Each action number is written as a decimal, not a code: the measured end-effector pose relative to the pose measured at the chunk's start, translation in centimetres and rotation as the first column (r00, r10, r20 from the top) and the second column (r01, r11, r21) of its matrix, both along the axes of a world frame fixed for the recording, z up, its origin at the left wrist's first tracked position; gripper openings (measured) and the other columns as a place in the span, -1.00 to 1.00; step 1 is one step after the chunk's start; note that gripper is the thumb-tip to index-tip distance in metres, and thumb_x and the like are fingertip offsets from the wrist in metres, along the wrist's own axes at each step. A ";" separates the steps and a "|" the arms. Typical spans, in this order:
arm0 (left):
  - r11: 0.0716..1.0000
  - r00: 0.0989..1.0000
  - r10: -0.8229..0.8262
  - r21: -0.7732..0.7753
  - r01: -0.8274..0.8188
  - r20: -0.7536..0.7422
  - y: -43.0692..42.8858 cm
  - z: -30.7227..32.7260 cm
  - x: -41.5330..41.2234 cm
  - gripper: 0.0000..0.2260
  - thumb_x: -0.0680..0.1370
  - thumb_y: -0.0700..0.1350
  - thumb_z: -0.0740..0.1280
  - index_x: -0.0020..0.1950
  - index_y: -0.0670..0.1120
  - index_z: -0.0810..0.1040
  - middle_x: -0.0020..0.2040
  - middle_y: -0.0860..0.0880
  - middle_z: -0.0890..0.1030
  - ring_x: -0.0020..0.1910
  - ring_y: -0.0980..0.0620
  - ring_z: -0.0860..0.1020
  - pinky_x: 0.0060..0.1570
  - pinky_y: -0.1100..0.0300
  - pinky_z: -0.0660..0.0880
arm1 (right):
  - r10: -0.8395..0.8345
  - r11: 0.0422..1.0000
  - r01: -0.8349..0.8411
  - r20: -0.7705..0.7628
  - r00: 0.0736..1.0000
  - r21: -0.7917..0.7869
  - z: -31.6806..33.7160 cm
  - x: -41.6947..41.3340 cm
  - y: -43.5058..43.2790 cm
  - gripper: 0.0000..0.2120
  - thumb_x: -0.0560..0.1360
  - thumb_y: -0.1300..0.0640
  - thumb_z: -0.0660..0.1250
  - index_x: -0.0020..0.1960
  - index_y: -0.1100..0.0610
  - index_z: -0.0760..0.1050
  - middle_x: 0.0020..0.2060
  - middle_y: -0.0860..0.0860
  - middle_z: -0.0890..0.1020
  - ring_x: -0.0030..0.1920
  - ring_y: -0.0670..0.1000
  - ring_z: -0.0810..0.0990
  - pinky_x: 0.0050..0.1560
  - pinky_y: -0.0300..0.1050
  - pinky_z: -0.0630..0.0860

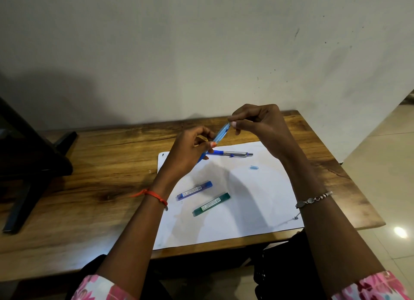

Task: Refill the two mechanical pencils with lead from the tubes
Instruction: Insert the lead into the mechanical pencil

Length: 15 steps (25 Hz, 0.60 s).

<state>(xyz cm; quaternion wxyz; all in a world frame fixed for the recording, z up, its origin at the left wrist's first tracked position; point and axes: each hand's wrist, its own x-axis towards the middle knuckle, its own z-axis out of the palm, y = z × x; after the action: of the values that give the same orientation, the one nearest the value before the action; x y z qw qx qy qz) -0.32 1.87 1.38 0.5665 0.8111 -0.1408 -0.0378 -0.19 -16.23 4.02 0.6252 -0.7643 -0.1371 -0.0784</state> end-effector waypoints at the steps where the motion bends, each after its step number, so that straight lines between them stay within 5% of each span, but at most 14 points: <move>1: 1.000 1.000 0.000 -0.006 0.000 -0.001 0.0 0.0 0.0 -0.92 0.50 -0.28 0.30 -0.04 -0.13 0.49 -0.17 0.06 0.53 -0.24 0.10 0.57 -0.30 0.29 0.58 | 0.011 1.000 -0.011 -0.002 1.000 0.002 0.0 0.0 0.0 -0.78 0.38 0.46 0.37 -0.03 0.26 0.61 -0.25 0.10 0.61 -0.31 -0.01 0.57 -0.23 -0.17 0.53; 12: 0.999 0.999 -0.040 -0.023 0.040 -0.023 -0.4 0.2 -0.3 -0.91 0.51 -0.28 0.29 -0.02 -0.14 0.48 -0.16 0.08 0.53 -0.22 0.10 0.58 -0.33 0.32 0.58 | -0.010 0.999 0.012 -0.040 0.999 0.040 0.1 -0.1 -1.1 -0.73 0.35 0.37 0.44 0.04 0.21 0.61 -0.37 -0.06 0.66 -0.39 -0.06 0.56 -0.22 -0.25 0.52; 15: 0.999 0.999 -0.041 -0.026 0.040 -0.033 -0.3 0.2 -0.3 -0.91 0.51 -0.28 0.29 -0.02 -0.14 0.48 -0.16 0.06 0.53 -0.22 0.07 0.58 -0.32 0.30 0.58 | -0.060 0.998 0.053 -0.178 0.982 -0.044 -0.4 0.2 -2.1 -0.87 0.33 0.38 0.47 -0.13 0.25 0.64 -0.45 0.03 0.64 -0.46 -0.04 0.53 -0.36 -0.23 0.52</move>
<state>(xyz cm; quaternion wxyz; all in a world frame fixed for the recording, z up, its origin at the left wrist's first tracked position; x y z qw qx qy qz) -0.64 1.54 1.58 0.5780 0.8002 -0.1481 -0.0609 0.00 -18.30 3.65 0.6174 -0.7840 -0.0602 -0.0246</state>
